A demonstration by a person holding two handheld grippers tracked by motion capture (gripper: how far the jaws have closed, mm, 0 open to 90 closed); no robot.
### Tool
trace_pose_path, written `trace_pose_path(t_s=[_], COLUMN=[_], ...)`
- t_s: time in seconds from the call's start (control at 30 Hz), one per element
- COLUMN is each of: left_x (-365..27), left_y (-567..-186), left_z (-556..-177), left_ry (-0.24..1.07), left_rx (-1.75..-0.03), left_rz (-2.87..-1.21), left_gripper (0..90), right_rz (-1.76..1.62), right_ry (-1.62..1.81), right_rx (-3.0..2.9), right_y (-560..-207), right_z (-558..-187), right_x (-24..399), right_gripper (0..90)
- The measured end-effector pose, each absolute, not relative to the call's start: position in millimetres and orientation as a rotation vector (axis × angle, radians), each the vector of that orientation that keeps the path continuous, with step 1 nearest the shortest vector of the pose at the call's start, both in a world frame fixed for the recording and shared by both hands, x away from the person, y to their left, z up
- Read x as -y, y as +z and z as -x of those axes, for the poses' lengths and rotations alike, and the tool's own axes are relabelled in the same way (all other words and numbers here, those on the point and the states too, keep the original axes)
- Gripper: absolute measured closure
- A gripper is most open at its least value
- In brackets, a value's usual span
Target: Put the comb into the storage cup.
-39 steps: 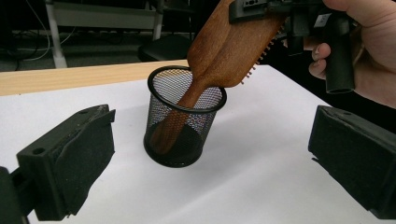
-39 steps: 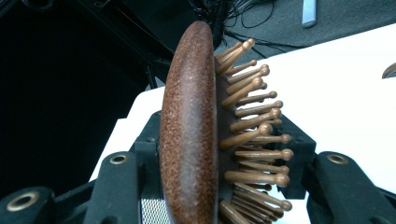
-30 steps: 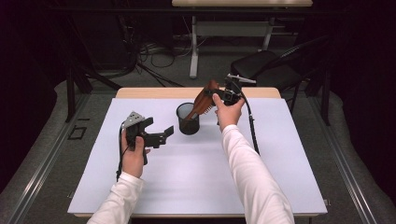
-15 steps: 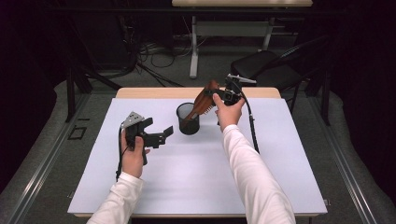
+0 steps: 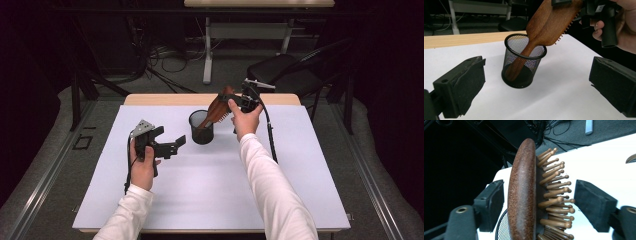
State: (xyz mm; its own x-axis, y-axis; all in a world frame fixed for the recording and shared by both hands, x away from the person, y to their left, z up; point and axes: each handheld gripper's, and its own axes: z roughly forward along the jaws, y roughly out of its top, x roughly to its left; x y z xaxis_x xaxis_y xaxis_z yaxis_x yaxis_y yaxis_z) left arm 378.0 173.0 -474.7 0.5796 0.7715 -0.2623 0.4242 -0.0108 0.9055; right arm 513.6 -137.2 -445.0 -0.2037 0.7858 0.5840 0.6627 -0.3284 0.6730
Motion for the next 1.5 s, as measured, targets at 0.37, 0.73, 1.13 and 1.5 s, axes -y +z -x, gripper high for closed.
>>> trace_pose_path(t_s=[0.37,0.73,1.13,1.5], left_x=[-172.5,-174.6,-174.4,-174.6], left_y=[-475.2,-475.2,-475.5,-475.1], left_z=[-378.3,-377.3,-377.8,-376.9], left_ry=[0.37,0.374,0.376,0.378], left_rx=[-1.017,-1.024,-1.022,-1.02], left_rz=[-1.641,-1.64,-1.641,-1.644], left_gripper=[0.4,0.4,0.4,0.4], right_rz=[-1.883,-1.883,-1.833,-1.823], right_ry=[1.558,1.562,1.511,1.487], right_rx=[-1.754,-1.771,-1.829,-1.833], right_y=[-443.2,-439.9,-439.5,-437.9], right_z=[-513.2,-513.6,-513.5,-513.1], right_x=[138.2,139.6,138.9,138.8], right_gripper=[13.8,7.6,0.0,0.0])
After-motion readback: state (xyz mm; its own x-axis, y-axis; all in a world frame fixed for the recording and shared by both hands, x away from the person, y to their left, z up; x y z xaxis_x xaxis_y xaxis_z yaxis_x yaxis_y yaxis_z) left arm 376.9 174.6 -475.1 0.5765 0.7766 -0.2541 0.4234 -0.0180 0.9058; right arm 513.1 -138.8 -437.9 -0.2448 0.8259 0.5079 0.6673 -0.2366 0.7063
